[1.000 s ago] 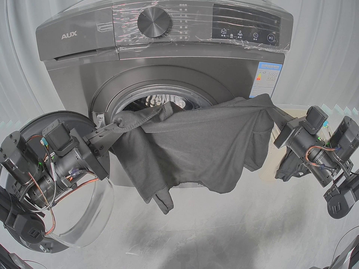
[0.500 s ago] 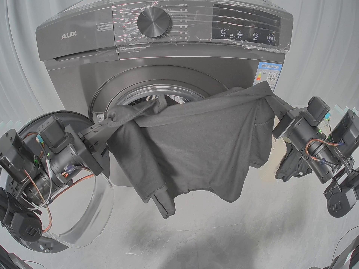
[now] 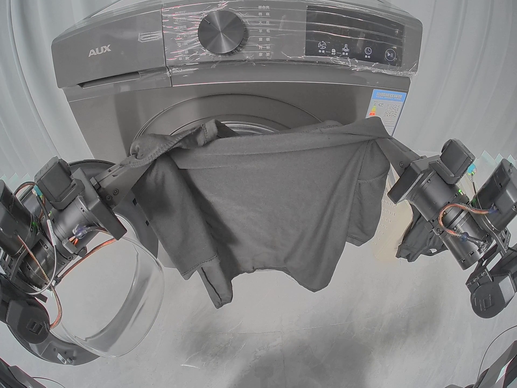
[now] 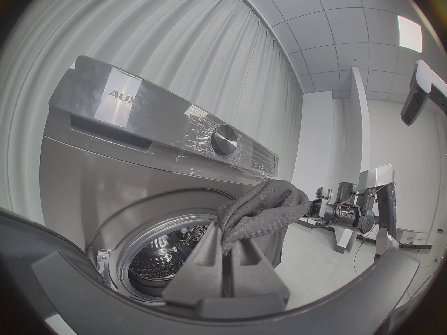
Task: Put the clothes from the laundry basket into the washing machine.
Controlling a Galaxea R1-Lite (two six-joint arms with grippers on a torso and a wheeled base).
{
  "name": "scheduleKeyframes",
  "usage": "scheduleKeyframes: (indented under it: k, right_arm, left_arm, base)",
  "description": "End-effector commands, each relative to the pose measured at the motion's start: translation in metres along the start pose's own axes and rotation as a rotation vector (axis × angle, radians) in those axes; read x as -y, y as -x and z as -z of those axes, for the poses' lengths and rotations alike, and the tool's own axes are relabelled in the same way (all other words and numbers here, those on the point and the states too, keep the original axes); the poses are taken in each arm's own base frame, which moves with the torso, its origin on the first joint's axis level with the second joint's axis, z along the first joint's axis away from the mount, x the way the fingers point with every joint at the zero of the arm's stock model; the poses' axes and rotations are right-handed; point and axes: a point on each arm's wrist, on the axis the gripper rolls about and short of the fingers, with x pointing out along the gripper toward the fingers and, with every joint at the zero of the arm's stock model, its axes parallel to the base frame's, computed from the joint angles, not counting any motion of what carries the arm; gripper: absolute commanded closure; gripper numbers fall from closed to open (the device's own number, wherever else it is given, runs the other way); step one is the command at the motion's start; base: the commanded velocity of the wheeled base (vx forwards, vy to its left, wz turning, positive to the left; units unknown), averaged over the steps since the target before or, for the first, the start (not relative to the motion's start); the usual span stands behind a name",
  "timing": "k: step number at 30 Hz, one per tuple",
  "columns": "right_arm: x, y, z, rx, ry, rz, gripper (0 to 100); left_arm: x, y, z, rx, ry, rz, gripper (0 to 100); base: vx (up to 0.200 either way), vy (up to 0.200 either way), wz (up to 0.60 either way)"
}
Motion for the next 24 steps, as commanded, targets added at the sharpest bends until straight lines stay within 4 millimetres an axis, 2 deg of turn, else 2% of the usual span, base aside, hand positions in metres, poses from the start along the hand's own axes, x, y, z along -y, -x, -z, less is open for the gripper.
scheduleKeyframes:
  k: [1, 15, 24]
  right_arm:
    - [-0.0006, 0.0003, 0.0012, -0.004, -0.001, -0.003, 100]
    - [-0.0006, -0.0001, 0.0014, -0.005, -0.003, -0.004, 100]
    - [-0.0019, -0.0051, -0.0074, 0.04, -0.004, -0.009, 100]
  left_arm:
    - [-0.0003, 0.0024, -0.0025, 0.005, -0.004, 0.003, 100]
    - [-0.0001, 0.0033, -0.0002, -0.006, -0.001, 0.009, 100]
    - [-0.0006, 0.0007, -0.006, 0.02, -0.008, 0.009, 100]
  base:
    - [0.0, 0.0, 0.0]
    - [0.0, 0.0, 0.0]
    - [0.0, 0.0, 0.0]
